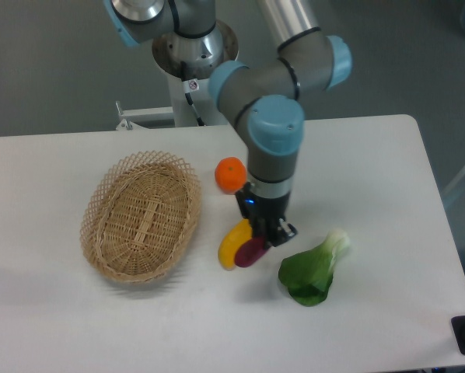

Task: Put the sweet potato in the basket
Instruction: 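Carry the held sweet potato over the mandarin toward the wicker basket, then lower the sweet potato into the basket and open the gripper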

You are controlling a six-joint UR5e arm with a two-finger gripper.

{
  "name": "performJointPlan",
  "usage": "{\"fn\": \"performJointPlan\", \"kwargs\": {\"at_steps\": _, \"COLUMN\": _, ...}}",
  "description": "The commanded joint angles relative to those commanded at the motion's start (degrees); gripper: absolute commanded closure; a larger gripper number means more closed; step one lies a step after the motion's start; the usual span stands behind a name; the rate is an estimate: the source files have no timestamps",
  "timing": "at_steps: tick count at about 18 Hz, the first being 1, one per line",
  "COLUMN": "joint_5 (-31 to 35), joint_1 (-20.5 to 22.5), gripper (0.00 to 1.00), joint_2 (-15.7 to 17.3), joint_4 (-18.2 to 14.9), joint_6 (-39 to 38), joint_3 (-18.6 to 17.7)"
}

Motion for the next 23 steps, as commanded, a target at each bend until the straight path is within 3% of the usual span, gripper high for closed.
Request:
{"fn": "performJointPlan", "kwargs": {"at_steps": 4, "joint_5": -0.71, "joint_1": -2.02, "gripper": 0.66, "joint_2": 3.17, "joint_4": 0.09, "joint_6": -0.17, "joint_3": -3.78}}
{"fn": "performJointPlan", "kwargs": {"at_steps": 10, "joint_5": -0.54, "joint_1": -5.97, "gripper": 0.66, "joint_2": 4.66, "joint_4": 0.26, "joint_6": -4.48, "joint_3": -5.54}}
{"fn": "performJointPlan", "kwargs": {"at_steps": 23, "joint_5": -0.53, "joint_1": -10.9, "gripper": 0.64, "joint_2": 4.32, "joint_4": 2.2, "joint_6": -8.7, "joint_3": -11.43}}
